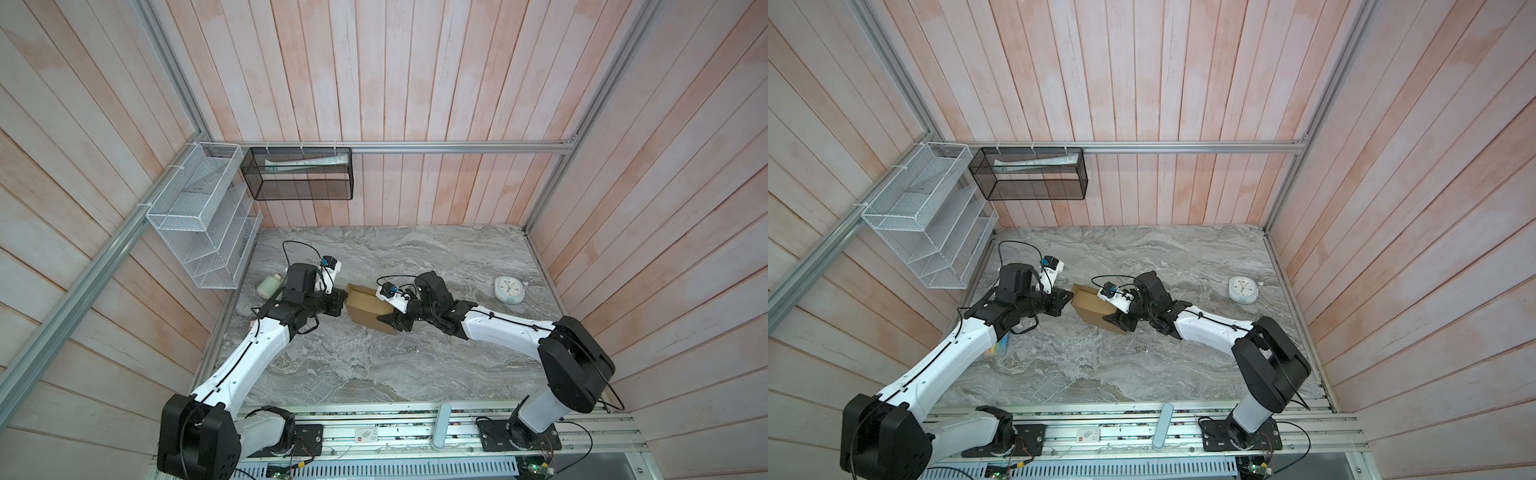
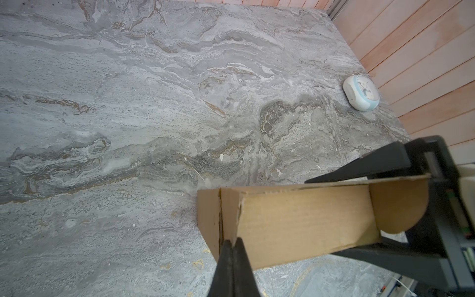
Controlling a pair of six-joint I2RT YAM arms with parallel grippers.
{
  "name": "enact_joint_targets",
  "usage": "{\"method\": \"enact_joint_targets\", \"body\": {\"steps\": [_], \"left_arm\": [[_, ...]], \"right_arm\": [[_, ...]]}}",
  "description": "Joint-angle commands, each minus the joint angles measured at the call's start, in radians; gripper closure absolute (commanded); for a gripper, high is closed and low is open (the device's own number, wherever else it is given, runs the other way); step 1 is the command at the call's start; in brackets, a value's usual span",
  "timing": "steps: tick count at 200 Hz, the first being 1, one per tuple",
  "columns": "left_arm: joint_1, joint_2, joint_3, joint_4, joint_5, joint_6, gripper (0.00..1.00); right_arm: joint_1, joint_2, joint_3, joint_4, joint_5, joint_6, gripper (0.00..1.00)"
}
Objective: Fold the paper box
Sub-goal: 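Grasp the box end with the left gripper beside the right gripper, then open the right gripper and lift it away from the box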
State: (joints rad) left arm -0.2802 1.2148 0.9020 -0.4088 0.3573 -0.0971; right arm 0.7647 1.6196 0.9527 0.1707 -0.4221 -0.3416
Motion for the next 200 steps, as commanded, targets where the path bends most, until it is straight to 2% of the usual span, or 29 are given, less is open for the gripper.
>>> {"method": "enact_joint_targets", "body": {"steps": [1, 122, 200], "left_arm": [[-0.004, -0.003, -0.024, -0.018, -0.024, 0.013, 0.99], [-0.007, -0.009, -0.027, -0.016, -0.020, 0.014, 1.00], [-0.007, -0.015, -0.032, -0.009, -0.020, 0.014, 1.00]], "right_arm": [[0.001, -0.017, 0.003, -0.002, -0.013, -0.002, 0.37], [0.001, -0.064, -0.026, 0.037, 0.051, 0.023, 0.28], [0.001, -0.161, -0.055, 0.053, 0.117, 0.069, 0.25]]}}
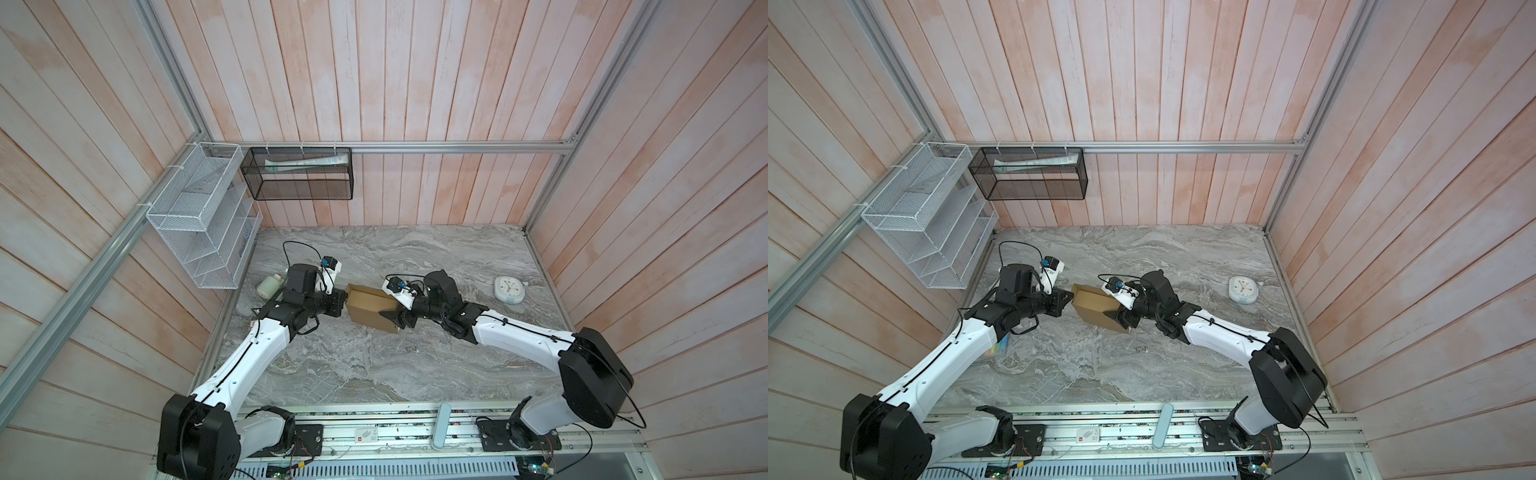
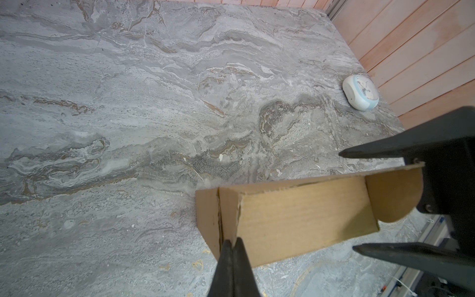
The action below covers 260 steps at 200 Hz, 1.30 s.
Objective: Fold the paper box
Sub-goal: 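Open the right gripper and lift it away from the box, then move the right gripper to the box end farthest from the left gripper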
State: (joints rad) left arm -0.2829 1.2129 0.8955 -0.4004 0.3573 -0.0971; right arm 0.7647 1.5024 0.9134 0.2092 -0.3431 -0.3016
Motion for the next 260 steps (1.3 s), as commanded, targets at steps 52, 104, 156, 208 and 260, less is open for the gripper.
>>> {"method": "enact_joint_targets", "body": {"steps": [52, 104, 156, 208, 260], "left_arm": [[-0.005, -0.013, -0.027, -0.013, -0.011, 0.010, 1.00], [-0.006, -0.015, -0.025, -0.011, -0.007, 0.010, 1.00], [-0.005, -0.013, -0.022, -0.012, -0.008, 0.008, 1.00], [-0.006, -0.018, -0.023, -0.012, -0.008, 0.007, 1.00], [-0.006, -0.017, -0.021, -0.015, -0.011, 0.005, 1.00]], "right_arm": [[0.002, -0.117, -0.029, 0.015, 0.084, 0.083, 0.25], [0.025, -0.168, 0.027, -0.079, 0.205, 0.209, 0.29], [0.083, -0.163, 0.192, -0.309, 0.415, 0.407, 0.34], [0.122, -0.095, 0.326, -0.520, 0.468, 0.546, 0.39], [0.122, -0.067, 0.374, -0.620, 0.428, 0.695, 0.49]]}}
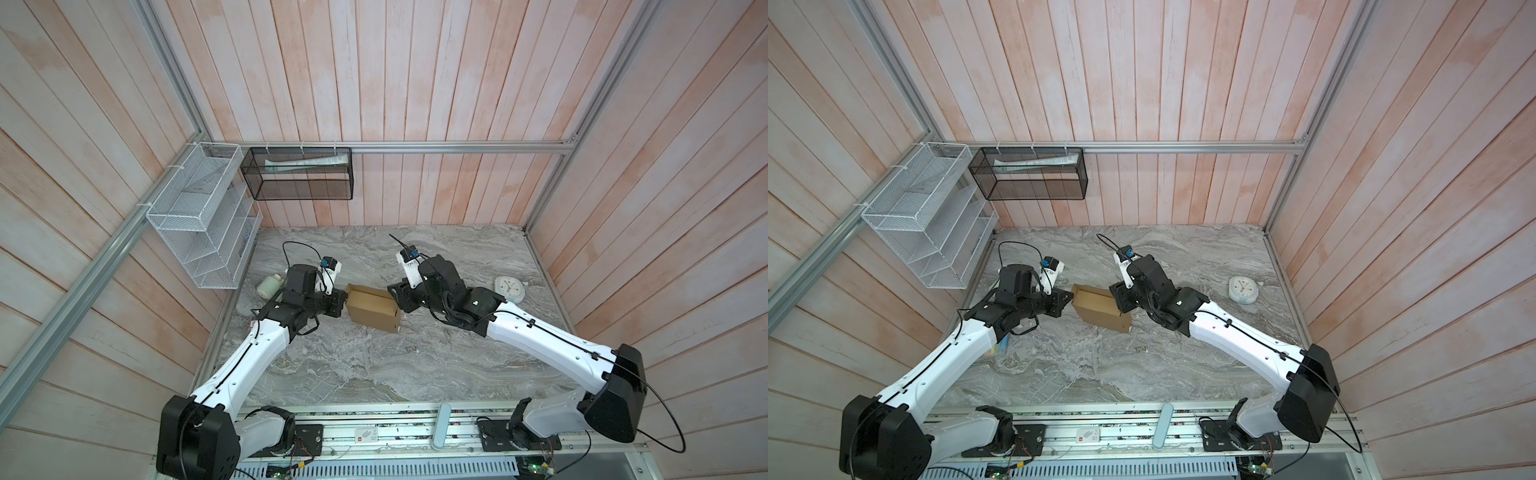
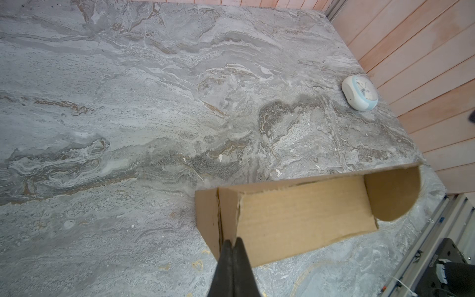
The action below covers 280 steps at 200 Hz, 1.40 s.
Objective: Fold the paper box
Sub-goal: 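Move the right gripper to the box end farthest from the left gripper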
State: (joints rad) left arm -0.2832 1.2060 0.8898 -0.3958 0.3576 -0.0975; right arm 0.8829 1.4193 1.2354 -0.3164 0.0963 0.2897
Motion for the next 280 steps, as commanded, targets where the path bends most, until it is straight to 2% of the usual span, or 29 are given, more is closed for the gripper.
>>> {"method": "enact_joint_targets", "body": {"steps": [1, 27, 65, 121, 280], "left_arm": [[-0.006, -0.010, -0.016, -0.019, -0.012, 0.005, 1.00], [-0.005, -0.010, -0.016, -0.017, -0.012, 0.004, 1.00], [-0.005, -0.010, -0.015, -0.017, -0.008, 0.002, 1.00], [-0.005, -0.011, -0.016, -0.016, -0.007, 0.002, 1.00], [-0.005, -0.017, -0.021, -0.015, -0.002, -0.002, 1.00]], "right_arm": [[0.005, 0.017, 0.052, -0.096, -0.013, 0.107, 0.49], [0.006, 0.025, 0.054, -0.111, -0.043, 0.161, 0.49], [0.001, 0.038, 0.027, -0.100, -0.043, 0.178, 0.50], [-0.005, 0.061, 0.039, -0.146, -0.071, 0.205, 0.62], [-0.005, 0.064, 0.009, -0.099, -0.113, 0.226, 0.66]]}}
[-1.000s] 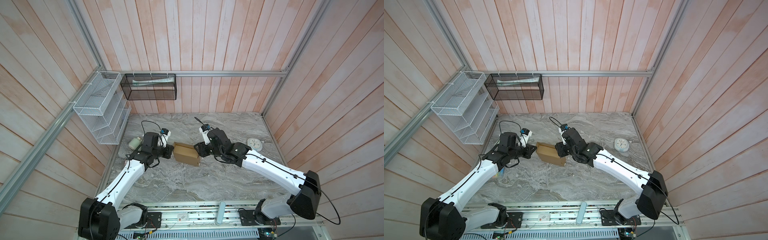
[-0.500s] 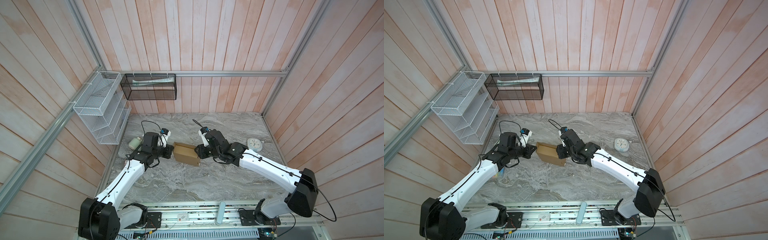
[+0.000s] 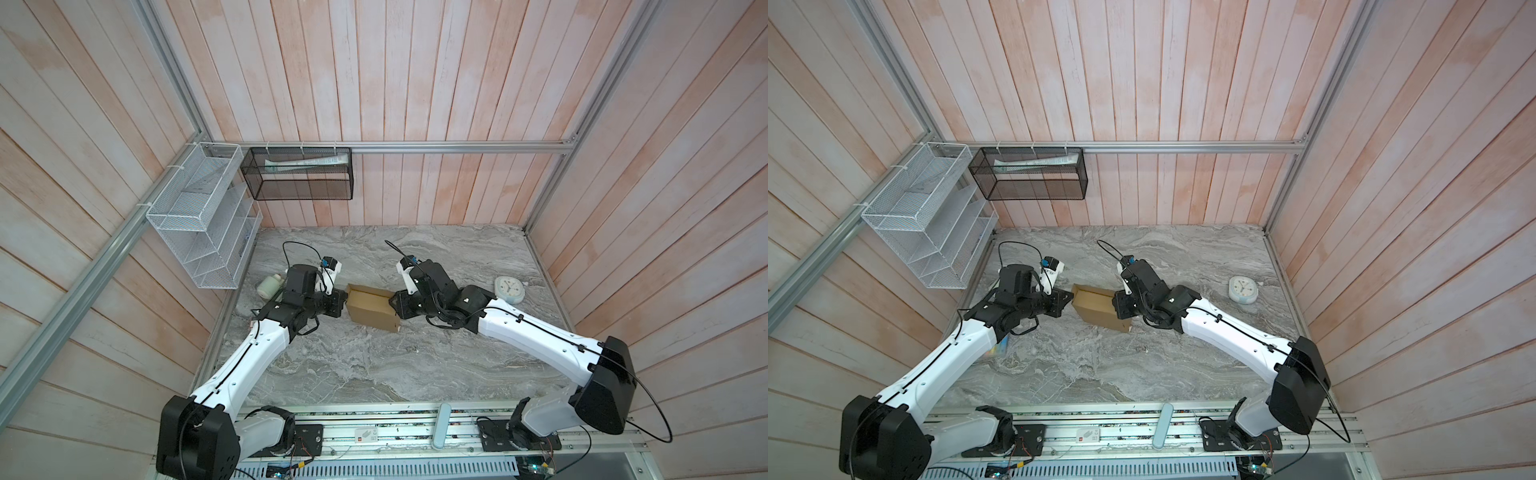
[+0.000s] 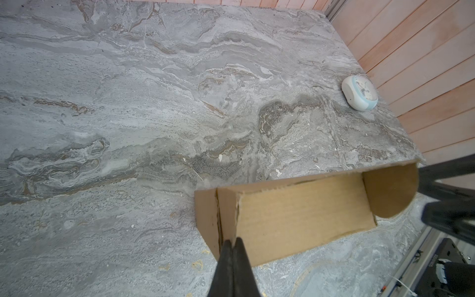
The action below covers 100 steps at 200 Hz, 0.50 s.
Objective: Fold the paper box
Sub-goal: 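Move the right gripper to the box end farthest from the left gripper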
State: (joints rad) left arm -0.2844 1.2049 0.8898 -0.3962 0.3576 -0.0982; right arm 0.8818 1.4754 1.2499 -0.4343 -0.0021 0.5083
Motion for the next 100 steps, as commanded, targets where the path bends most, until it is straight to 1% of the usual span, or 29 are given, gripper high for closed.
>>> {"method": "enact_joint_targets", "body": {"steps": [1, 38, 100], "left_arm": [[-0.004, -0.016, -0.021, -0.016, -0.002, -0.002, 1.00], [-0.006, -0.017, -0.020, -0.014, 0.003, -0.001, 1.00], [-0.007, -0.019, -0.022, -0.012, 0.009, -0.001, 1.00]], "right_arm": [[-0.004, 0.008, -0.006, 0.019, -0.015, 0.007, 0.66], [-0.006, 0.010, -0.010, 0.017, -0.009, 0.019, 0.66], [-0.006, 0.012, -0.018, 0.029, -0.017, 0.041, 0.69]]}}
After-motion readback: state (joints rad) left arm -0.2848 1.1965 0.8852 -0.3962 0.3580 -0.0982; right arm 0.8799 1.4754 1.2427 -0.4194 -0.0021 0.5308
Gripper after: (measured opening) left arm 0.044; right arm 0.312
